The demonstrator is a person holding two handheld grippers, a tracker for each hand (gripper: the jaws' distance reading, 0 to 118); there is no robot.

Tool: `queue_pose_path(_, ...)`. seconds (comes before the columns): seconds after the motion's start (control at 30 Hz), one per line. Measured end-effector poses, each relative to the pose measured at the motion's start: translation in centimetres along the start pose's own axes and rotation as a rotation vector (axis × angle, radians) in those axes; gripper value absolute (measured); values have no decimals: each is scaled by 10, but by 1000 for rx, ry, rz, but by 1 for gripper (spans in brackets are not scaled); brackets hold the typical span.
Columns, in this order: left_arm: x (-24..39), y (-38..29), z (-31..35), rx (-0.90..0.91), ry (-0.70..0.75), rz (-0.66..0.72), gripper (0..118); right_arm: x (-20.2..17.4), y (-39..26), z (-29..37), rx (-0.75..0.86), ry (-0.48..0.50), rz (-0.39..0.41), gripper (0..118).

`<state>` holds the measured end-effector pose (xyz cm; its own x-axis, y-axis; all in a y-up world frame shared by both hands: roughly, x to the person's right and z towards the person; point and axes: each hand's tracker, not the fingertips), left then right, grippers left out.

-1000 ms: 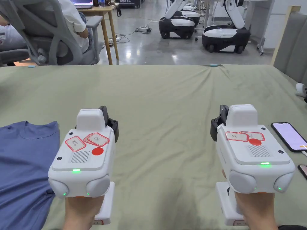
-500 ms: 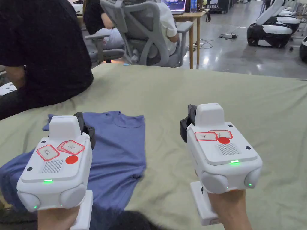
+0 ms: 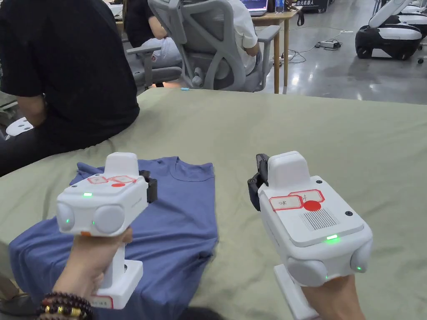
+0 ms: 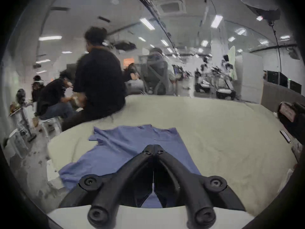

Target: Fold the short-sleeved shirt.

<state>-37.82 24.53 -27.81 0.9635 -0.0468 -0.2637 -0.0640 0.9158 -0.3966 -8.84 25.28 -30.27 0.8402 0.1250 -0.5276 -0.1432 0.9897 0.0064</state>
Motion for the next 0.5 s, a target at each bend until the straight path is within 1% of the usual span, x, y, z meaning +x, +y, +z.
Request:
queue_pose_path(0.03, -4, 5, -19, -50, -47, -8, 0, 1, -1, -4, 1, 8, 16, 0)
queue_pose_path(0.1, -9, 15, -55, -159, -91, 30, 0, 1, -4, -11, -1, 15, 35, 0)
queue_pose_path(0.13, -10, 17, -74, -209, -81, 13, 16, 0, -6, -16, -1, 19, 37, 0)
queue_pose_path(0.17, -11, 18, -95, -240, -71, 2, 37, 0, -9, -22, -3, 26, 33, 0)
queue_pose_path(0.23, -14, 17, -130, -303, -82, 9, 88, 0, -14, -32, -14, 47, 26, 0)
queue_pose_path(0.27, -17, 16, -150, -367, -107, 15, 103, -1, -17, -37, -20, 50, 30, 0)
queue_pose_path(0.3, -18, 13, -164, -392, -116, 31, 110, -1, -19, -40, -22, 52, 35, 0)
queue_pose_path(0.37, -21, 8, -191, -431, -121, 37, 107, 0, -24, -47, -27, 60, 39, 0)
queue_pose_path(0.47, -18, -7, -218, -488, -59, 12, 98, 3, -32, -54, -40, 62, 34, 1)
queue_pose_path(0.5, -17, -13, -223, -516, -58, 2, 92, 4, -34, -56, -44, 58, 36, 1)
